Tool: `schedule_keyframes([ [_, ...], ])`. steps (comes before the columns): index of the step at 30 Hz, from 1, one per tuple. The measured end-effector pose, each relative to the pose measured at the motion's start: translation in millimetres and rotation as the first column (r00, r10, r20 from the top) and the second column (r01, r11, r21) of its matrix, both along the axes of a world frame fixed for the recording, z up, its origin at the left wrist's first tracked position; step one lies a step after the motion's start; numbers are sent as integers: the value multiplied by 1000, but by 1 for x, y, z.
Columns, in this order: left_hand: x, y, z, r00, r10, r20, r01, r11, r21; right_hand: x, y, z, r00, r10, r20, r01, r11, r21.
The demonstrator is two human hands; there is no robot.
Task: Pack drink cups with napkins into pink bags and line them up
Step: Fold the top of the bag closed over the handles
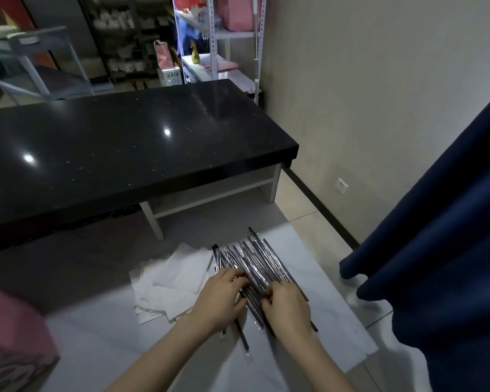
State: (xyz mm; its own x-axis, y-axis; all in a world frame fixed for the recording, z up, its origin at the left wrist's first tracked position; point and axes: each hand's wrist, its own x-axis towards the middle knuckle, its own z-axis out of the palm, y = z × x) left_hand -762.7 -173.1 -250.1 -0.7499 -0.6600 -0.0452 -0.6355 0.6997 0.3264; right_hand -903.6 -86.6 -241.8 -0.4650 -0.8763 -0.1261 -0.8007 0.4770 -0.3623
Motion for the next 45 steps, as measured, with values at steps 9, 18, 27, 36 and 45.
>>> schedule_keyframes([
  [9,15,-3,9,992,49,-116,-42,997,68,-4,8,11,991,-104,79,111,989,-96],
  [18,66,-17,66,726,386,-569,-283,922,265,-14,30,51,982,117,148,-83,972,-219],
  [27,153,-9,122,779,253,-574,-150,964,221,59,10,121,883,432,183,-351,867,-354],
  [36,310,35,199,792,172,-585,-373,896,-241,171,-25,198,678,701,220,-574,692,-436],
  [45,446,72,229,791,344,-506,-502,837,-216,301,-60,232,484,833,269,-688,552,-471],
])
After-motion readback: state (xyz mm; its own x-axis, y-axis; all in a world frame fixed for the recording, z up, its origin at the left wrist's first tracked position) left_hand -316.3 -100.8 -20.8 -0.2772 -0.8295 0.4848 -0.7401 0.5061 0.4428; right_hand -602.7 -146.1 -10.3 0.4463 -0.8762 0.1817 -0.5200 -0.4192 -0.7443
